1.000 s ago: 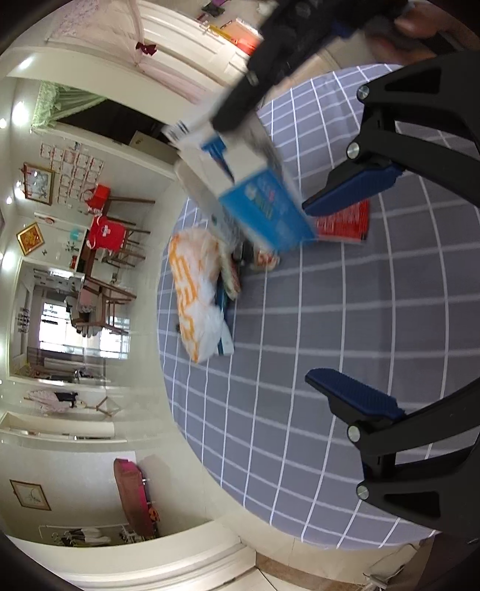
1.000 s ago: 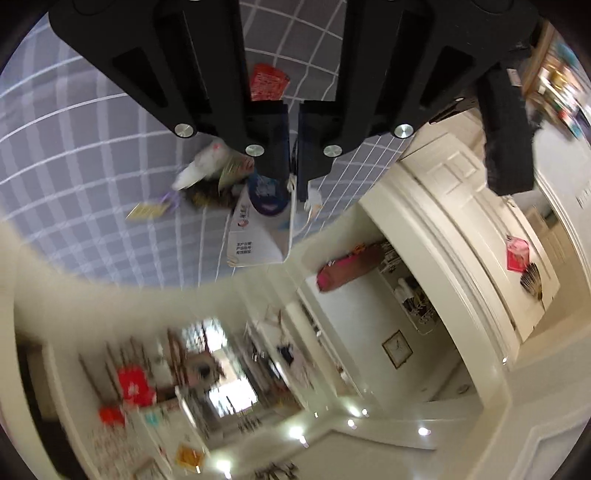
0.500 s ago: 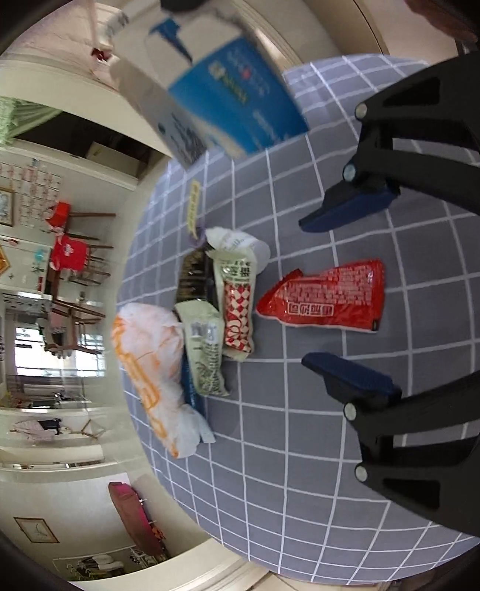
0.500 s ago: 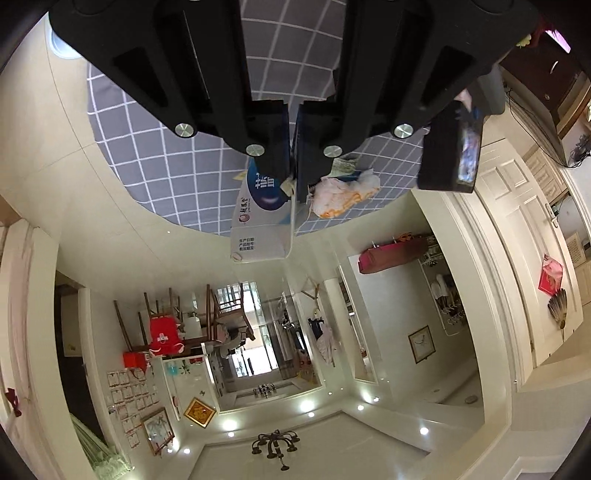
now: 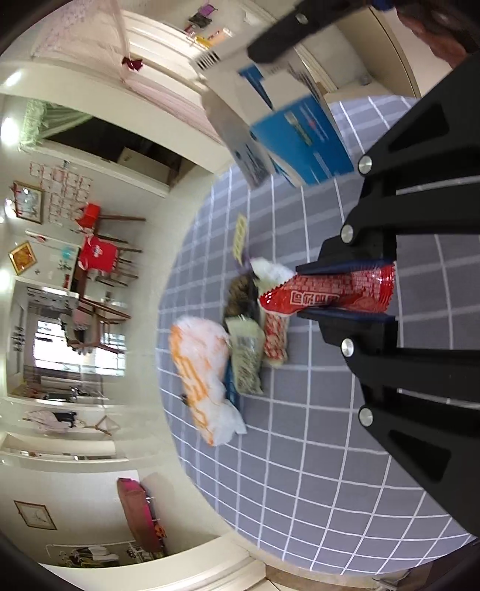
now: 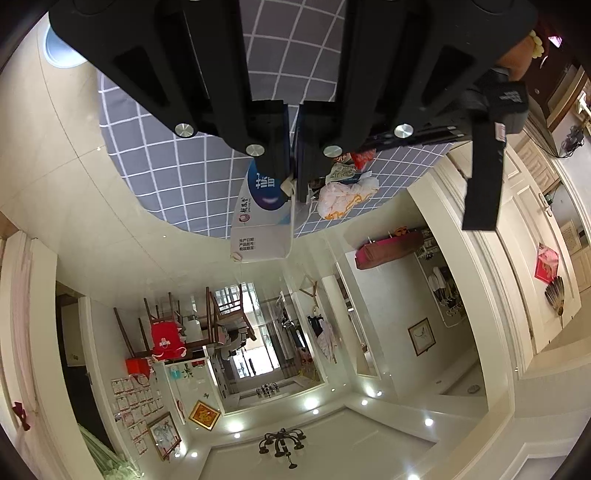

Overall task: Collect trash
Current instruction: 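Carry the tissue box and red snack bag over the blue bucket with both grippers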

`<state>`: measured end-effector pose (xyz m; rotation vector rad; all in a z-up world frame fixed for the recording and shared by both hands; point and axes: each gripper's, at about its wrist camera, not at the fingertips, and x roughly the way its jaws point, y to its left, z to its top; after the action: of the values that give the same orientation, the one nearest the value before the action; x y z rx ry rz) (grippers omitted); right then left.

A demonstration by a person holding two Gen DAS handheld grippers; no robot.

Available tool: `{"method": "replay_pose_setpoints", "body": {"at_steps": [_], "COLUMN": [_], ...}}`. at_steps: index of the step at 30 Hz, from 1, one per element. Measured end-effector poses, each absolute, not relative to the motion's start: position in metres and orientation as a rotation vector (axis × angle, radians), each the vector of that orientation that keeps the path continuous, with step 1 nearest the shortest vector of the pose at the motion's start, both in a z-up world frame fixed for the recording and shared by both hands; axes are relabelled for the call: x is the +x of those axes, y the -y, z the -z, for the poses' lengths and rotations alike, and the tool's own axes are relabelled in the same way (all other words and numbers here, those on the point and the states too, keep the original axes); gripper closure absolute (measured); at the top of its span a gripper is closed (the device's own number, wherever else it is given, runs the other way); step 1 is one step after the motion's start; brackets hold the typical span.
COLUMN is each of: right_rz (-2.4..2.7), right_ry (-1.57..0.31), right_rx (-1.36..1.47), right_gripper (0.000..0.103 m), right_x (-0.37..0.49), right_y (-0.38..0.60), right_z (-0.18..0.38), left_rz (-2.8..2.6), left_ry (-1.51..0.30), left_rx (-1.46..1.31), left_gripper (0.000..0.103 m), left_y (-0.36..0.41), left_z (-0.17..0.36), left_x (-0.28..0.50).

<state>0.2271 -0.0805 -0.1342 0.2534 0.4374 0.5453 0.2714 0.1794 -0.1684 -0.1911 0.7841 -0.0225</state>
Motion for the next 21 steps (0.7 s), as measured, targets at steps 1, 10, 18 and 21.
{"method": "replay_pose_setpoints", "body": {"at_steps": [1,10,18,21], "right_rz": [-0.542,-0.46,-0.279,-0.212], "right_ry": [-0.433,-0.396,-0.383,-0.394], "right_rx": [0.256,0.291,0.279,0.275], "right_gripper": [0.1,0.1,0.1,0.1], "right_x": [0.225,0.196,0.165,0.155], "right_y": [0.084,0.15,0.237,0.266], "right_z": [0.133,0.123,0.133,0.144], "left_rz": [0.031,0.158,0.34,0.4], "left_ry": [-0.777,-0.739,-0.765,-0.78], "left_rx": [-0.188,-0.141,-0.089,-0.062], "left_gripper": [0.086,0.086,0.086,0.086], "left_y": [-0.176,-0.1,0.009,0.047], "left_z": [0.166,0.141,0.145,0.153], "left_x": [0.267,0.257,0.261,0.261]}}
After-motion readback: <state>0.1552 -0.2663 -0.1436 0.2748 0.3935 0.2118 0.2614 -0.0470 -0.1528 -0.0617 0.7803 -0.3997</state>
